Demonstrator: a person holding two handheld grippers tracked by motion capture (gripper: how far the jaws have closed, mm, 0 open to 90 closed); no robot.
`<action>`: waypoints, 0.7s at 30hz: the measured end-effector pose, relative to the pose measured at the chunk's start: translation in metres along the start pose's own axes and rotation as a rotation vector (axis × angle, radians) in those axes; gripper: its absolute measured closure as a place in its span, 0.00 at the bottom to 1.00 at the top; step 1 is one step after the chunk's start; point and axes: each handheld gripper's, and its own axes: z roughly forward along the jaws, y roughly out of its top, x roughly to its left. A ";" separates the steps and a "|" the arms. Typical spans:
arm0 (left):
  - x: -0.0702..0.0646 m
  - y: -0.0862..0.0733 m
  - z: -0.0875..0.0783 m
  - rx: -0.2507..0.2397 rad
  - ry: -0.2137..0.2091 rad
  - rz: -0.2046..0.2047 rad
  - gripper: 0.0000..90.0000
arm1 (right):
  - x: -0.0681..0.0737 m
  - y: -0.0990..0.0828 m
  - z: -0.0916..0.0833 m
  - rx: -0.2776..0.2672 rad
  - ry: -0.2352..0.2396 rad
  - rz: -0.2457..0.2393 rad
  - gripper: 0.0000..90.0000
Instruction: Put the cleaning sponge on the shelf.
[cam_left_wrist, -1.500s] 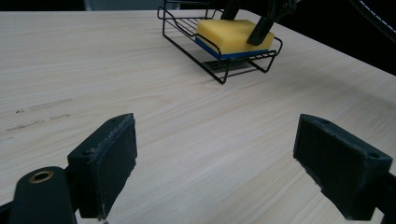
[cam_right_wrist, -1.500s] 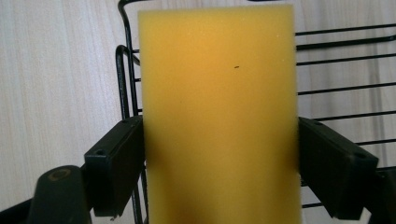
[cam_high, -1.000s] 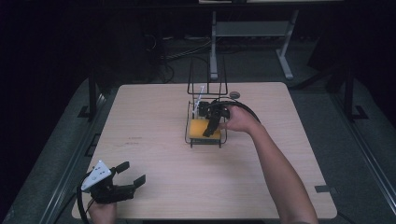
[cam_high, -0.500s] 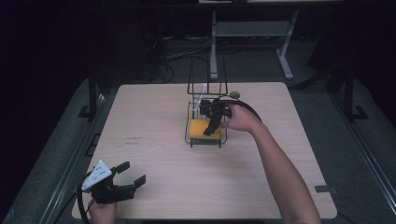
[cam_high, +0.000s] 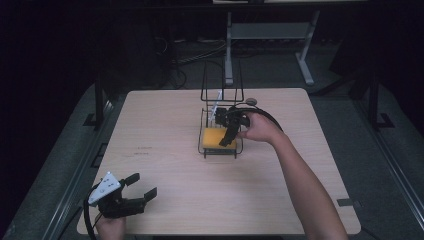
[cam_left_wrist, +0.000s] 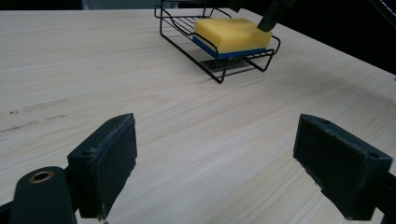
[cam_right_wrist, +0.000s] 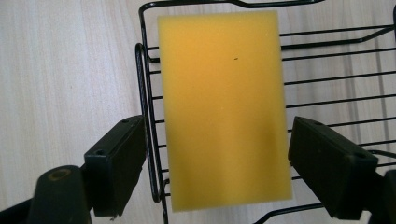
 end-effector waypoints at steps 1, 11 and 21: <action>0.000 0.000 0.000 0.001 0.000 0.000 0.14 | 0.000 0.000 0.000 -0.002 0.001 -0.001 0.21; 0.001 0.000 0.000 -0.002 0.001 -0.002 0.14 | 0.005 0.000 0.004 0.012 0.009 -0.009 0.21; -0.001 0.000 0.001 0.000 -0.002 0.001 0.14 | 0.014 -0.004 0.004 -0.004 0.019 -0.012 0.21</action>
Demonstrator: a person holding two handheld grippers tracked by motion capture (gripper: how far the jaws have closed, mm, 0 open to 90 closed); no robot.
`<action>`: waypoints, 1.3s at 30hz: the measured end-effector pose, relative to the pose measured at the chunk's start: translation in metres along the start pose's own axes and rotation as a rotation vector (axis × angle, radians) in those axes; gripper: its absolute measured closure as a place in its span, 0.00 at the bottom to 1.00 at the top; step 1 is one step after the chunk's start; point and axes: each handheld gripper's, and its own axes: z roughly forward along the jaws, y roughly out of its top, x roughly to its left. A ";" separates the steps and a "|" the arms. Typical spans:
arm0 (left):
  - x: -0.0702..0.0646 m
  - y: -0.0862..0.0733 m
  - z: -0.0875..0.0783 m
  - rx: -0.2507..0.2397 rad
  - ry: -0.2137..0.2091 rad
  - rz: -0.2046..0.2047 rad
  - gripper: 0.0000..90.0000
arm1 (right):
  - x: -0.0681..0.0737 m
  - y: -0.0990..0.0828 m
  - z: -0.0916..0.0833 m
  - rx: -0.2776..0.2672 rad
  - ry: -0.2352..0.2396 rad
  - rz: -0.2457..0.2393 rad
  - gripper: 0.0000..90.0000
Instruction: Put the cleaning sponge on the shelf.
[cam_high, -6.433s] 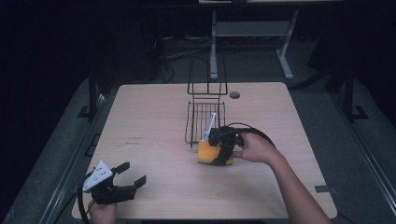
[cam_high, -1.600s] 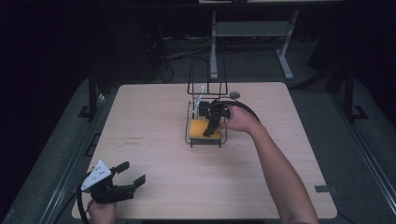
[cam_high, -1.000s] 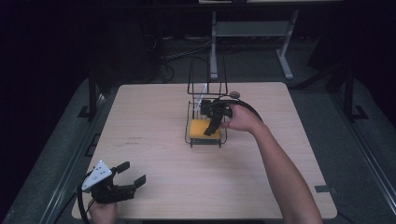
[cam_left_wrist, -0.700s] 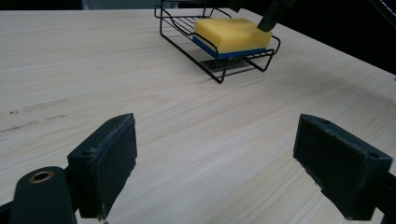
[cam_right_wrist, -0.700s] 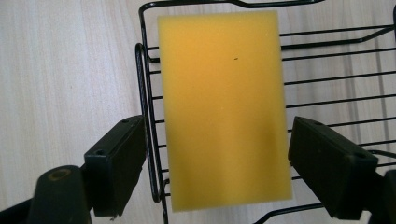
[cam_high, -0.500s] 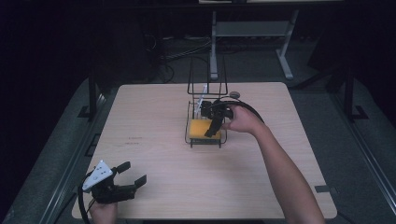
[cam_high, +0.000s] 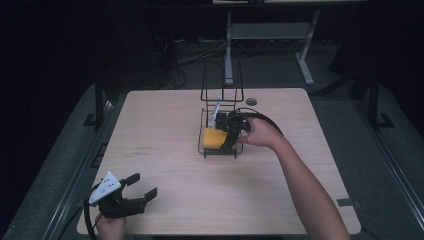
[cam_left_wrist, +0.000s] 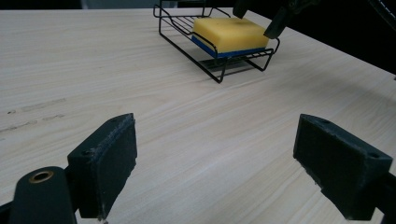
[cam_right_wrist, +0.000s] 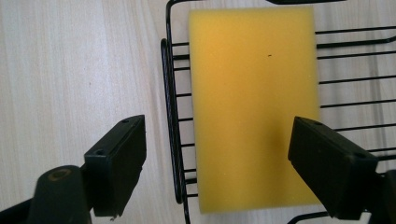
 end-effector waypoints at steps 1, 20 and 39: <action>0.000 0.000 0.000 0.001 -0.001 0.001 0.14 | 0.001 0.000 0.000 0.003 -0.002 -0.004 0.21; -0.001 0.000 -0.001 -0.001 0.002 -0.002 0.14 | 0.019 0.006 0.000 -0.013 0.009 -0.041 0.21; -0.003 0.001 0.001 -0.002 -0.001 0.003 0.14 | 0.037 0.007 -0.006 -0.038 0.008 -0.053 0.20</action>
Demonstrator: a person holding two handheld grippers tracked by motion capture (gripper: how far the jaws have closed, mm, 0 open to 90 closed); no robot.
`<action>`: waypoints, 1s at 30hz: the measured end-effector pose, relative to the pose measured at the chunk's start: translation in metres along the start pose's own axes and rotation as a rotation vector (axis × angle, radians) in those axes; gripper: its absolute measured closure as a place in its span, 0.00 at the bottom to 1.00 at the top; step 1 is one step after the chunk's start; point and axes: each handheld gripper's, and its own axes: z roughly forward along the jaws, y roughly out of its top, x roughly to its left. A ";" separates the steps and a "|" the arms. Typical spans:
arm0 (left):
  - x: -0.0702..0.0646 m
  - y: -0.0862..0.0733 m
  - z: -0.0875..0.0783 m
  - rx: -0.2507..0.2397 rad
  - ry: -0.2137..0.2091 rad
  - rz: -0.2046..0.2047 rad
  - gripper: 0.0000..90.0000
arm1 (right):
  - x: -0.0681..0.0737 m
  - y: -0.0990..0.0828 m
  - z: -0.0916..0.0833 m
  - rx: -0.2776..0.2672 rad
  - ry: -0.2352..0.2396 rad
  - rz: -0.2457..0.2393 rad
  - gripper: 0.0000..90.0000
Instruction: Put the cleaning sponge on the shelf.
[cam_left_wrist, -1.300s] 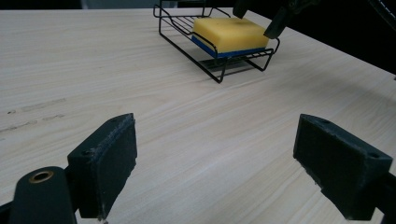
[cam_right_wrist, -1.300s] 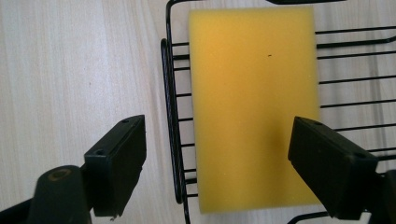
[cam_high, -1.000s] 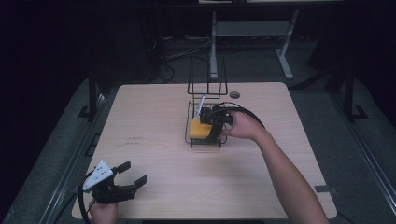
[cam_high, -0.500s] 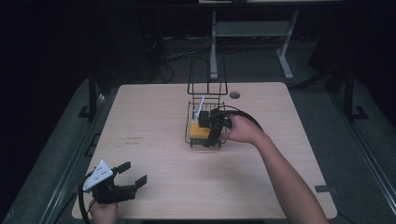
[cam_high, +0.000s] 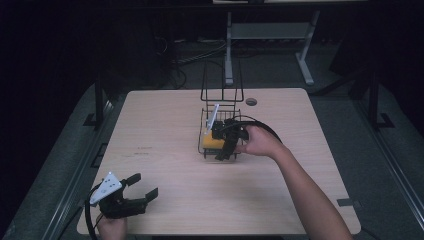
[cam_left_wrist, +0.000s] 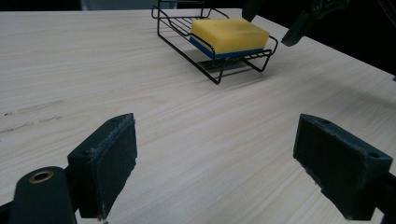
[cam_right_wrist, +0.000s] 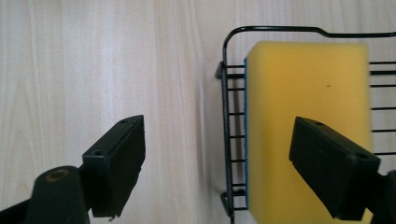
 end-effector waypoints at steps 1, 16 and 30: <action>0.000 0.000 0.000 0.000 -0.001 0.000 0.14 | 0.001 -0.001 0.001 -0.001 0.000 -0.001 0.20; 0.000 0.000 0.001 0.002 -0.005 0.002 0.14 | 0.012 -0.013 0.002 -0.005 0.013 0.017 0.20; 0.000 0.000 0.002 0.011 -0.002 0.006 0.14 | 0.021 -0.034 0.005 -0.022 0.022 0.044 0.20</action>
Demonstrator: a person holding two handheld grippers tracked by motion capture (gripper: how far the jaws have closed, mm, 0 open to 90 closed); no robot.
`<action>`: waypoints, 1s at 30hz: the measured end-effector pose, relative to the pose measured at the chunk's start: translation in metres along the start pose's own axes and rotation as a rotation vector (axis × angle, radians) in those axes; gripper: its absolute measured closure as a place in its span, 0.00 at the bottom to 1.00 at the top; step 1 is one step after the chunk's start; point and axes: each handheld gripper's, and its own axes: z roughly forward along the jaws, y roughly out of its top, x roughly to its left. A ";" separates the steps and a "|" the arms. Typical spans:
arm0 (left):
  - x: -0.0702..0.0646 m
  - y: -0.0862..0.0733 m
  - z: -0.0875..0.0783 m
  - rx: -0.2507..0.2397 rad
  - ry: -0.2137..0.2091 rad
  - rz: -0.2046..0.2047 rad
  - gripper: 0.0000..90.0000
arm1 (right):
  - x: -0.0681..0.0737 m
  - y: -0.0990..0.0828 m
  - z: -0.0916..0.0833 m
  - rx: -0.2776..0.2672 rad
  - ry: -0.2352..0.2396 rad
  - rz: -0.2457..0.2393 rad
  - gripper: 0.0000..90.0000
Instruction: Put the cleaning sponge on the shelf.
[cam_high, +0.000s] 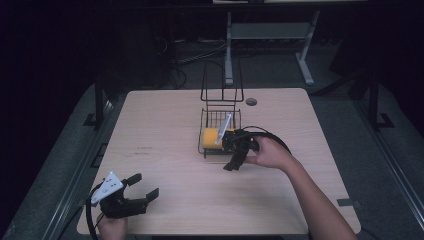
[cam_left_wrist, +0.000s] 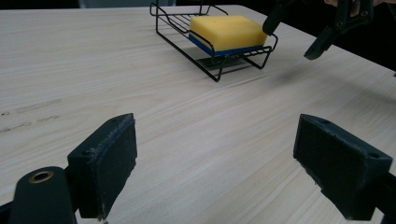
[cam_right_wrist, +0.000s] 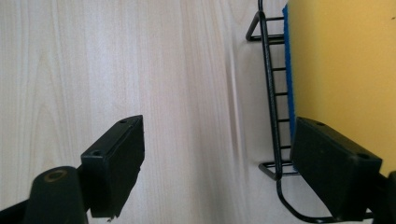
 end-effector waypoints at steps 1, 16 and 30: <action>0.000 0.000 0.000 0.000 0.000 -0.001 0.14 | 0.000 -0.001 0.000 -0.002 0.003 0.001 0.20; -0.001 0.000 0.001 0.002 -0.002 0.001 0.14 | 0.009 -0.026 0.002 -0.004 0.000 0.031 0.19; -0.001 0.000 0.001 0.005 0.000 0.003 0.14 | 0.021 -0.057 -0.001 -0.004 -0.007 0.069 0.19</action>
